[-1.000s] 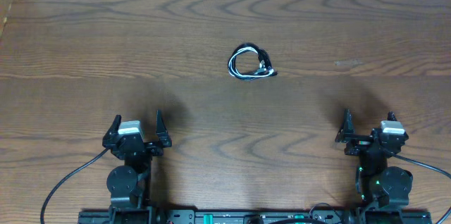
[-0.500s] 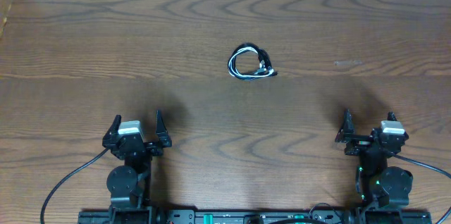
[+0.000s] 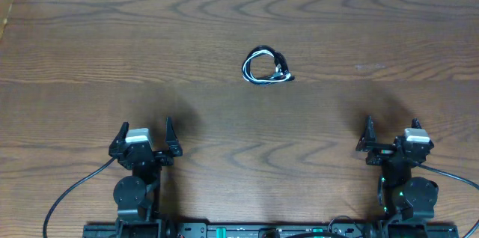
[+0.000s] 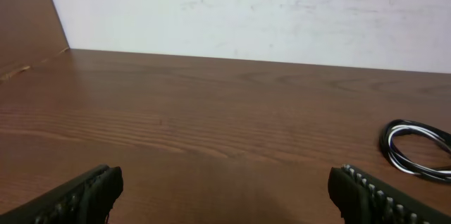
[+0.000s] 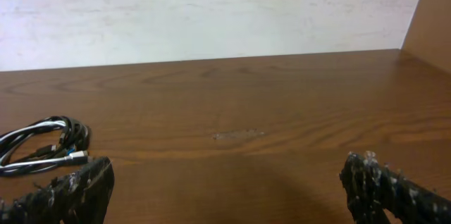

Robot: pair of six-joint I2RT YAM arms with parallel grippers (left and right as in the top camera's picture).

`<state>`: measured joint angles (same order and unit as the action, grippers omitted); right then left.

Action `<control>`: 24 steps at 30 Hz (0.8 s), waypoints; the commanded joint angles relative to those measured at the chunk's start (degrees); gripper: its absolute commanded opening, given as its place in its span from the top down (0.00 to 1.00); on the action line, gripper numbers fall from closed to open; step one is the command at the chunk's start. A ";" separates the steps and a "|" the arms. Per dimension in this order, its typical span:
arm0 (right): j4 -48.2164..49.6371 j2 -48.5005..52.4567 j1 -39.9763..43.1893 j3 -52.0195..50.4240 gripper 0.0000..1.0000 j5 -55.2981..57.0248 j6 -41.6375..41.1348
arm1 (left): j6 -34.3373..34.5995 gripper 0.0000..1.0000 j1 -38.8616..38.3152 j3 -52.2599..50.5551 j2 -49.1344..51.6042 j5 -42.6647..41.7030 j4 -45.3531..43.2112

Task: Untangle cables

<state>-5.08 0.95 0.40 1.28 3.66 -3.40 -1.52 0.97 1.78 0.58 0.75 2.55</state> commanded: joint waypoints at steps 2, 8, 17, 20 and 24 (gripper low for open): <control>0.24 -0.57 -0.39 -0.50 0.01 0.79 1.20 | -0.55 0.02 0.02 -1.55 -0.28 0.55 1.44; 0.79 -0.57 -0.39 -0.50 0.01 5.01 7.76 | -0.57 0.02 0.02 -1.55 -0.28 0.96 1.16; 1.40 -0.57 -0.39 -0.50 0.01 4.55 7.74 | -0.50 0.02 0.02 -1.55 -0.04 1.20 1.44; 0.79 -0.50 -0.39 -0.50 0.01 4.42 7.74 | -0.57 0.02 0.02 -1.55 0.68 1.29 1.44; 0.76 -0.46 -0.39 -0.50 0.01 2.05 7.74 | -0.50 0.02 0.02 -1.55 2.21 3.13 0.94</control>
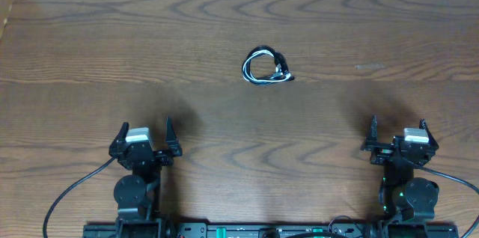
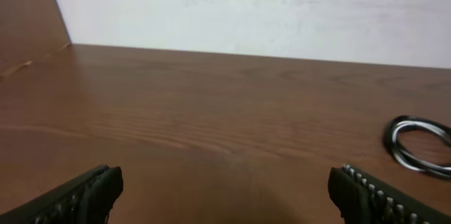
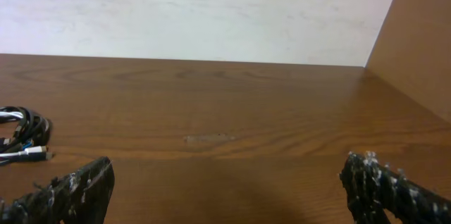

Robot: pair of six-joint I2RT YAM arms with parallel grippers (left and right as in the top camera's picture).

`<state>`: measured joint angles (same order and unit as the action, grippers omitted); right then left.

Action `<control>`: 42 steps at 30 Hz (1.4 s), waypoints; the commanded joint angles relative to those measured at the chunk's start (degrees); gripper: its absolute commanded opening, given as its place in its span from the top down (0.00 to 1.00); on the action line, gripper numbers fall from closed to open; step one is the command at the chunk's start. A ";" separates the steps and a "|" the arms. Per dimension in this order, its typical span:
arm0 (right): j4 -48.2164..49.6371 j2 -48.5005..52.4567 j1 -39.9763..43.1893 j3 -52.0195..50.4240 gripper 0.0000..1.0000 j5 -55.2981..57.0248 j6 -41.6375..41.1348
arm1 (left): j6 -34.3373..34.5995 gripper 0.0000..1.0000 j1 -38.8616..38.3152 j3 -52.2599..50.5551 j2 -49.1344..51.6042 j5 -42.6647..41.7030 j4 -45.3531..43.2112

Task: Untangle cables

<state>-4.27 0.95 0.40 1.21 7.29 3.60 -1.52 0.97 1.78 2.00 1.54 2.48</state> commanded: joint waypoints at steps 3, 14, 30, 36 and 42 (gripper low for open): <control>-0.57 -0.46 -0.39 -0.44 0.01 -2.78 0.76 | 1.44 0.02 0.02 -1.20 0.85 1.57 0.94; -8.04 -0.46 -0.39 8.74 0.01 -7.08 -0.39 | 3.74 0.02 -0.02 14.67 2.03 -7.54 8.68; -30.05 16.59 -0.39 46.29 0.01 -15.32 -4.63 | 4.39 0.02 -0.09 44.11 31.95 -24.87 24.20; -38.53 34.97 -0.39 61.07 0.01 -20.68 -2.58 | 4.00 0.02 -0.09 56.81 41.88 -22.82 36.81; -49.51 56.89 -0.39 75.58 0.01 -28.13 1.68 | 4.00 0.02 -4.44 63.58 51.23 -16.87 46.45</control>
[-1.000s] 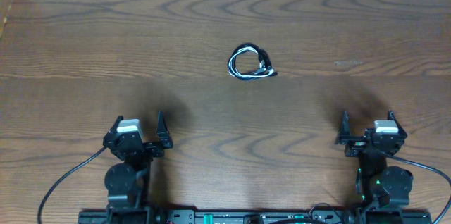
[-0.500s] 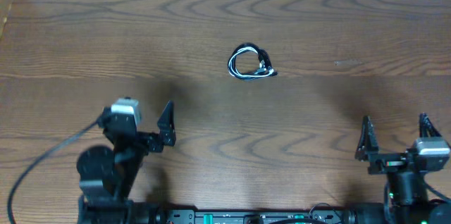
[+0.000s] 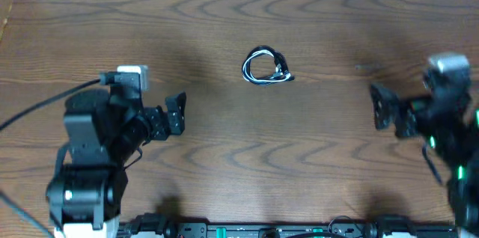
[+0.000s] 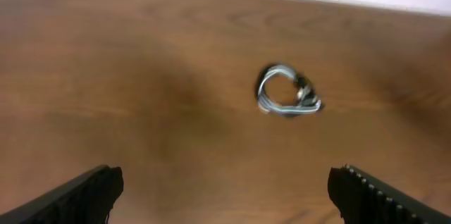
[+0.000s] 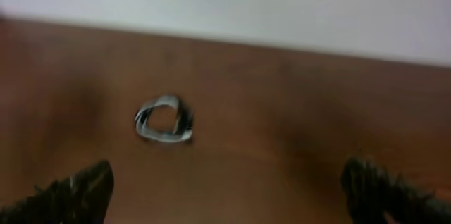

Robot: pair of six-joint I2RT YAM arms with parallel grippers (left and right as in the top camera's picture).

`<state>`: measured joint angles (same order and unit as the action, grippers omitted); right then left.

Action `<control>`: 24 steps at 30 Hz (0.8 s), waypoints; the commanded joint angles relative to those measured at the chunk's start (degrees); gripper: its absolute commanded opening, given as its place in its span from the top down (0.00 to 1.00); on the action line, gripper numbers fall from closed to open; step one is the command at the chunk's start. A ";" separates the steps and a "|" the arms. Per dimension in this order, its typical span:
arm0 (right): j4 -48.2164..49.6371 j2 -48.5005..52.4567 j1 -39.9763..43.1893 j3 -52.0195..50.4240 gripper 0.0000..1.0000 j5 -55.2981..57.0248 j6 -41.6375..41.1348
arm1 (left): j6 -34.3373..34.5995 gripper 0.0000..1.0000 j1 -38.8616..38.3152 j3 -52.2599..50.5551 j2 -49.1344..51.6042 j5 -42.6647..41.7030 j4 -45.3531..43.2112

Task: Untangle cables
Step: 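Move both grippers forward toward the black and white cable bundle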

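A small coil of black and white cables (image 3: 266,66) lies on the wooden table (image 3: 239,13) past its middle; it also shows as a blurred cable coil (image 4: 287,94) in the left wrist view and a cable coil (image 5: 163,120) in the right wrist view. My left gripper (image 3: 171,115) hangs open well above the table, left of the coil and nearer the front, with nothing between its fingers (image 4: 84,194). Open and empty too, my right gripper (image 3: 385,111) hangs high to the right of the coil, one finger (image 5: 70,196) at the frame's bottom edge.
A white strip borders the far edge of the table, with a wooden side board (image 3: 7,2) at the far left. The left arm's black lead (image 3: 37,111) arcs over the front left.
Both arms have come up from low at the table's front edge and now stand higher and further in, their wrist cameras looking down on the coil. The coil has not moved.
Both grippers first sat low and open at the front edge, the coil lying ahead between them. Then the right gripper had turned a little to the right, the coil sliding to its view's left edge. Now both hang raised either side of the untouched coil.
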<state>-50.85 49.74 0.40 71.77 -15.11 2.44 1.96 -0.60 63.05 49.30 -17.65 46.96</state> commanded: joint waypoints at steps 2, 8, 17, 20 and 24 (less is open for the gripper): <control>-5.22 13.33 -0.39 7.91 0.01 -6.54 2.82 | 0.50 0.02 -6.14 2.36 6.38 1.16 1.97; -7.91 25.18 -0.39 10.58 0.01 -6.43 2.80 | 1.53 0.02 -12.39 2.34 12.55 0.37 -5.53; -10.67 30.10 -0.37 10.58 0.01 -6.45 2.80 | 6.99 0.02 -12.68 2.34 17.94 -7.45 -10.05; -9.77 30.10 -0.35 10.56 0.01 -6.23 2.82 | 6.95 0.02 -12.72 2.16 19.63 -7.45 -10.91; -8.33 30.10 -0.35 10.54 0.01 -6.21 2.82 | 9.42 0.02 -13.05 2.16 23.08 -7.48 -13.73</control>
<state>-59.68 80.18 0.40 80.84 -20.62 4.49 8.75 -12.99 64.42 69.78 -24.05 34.57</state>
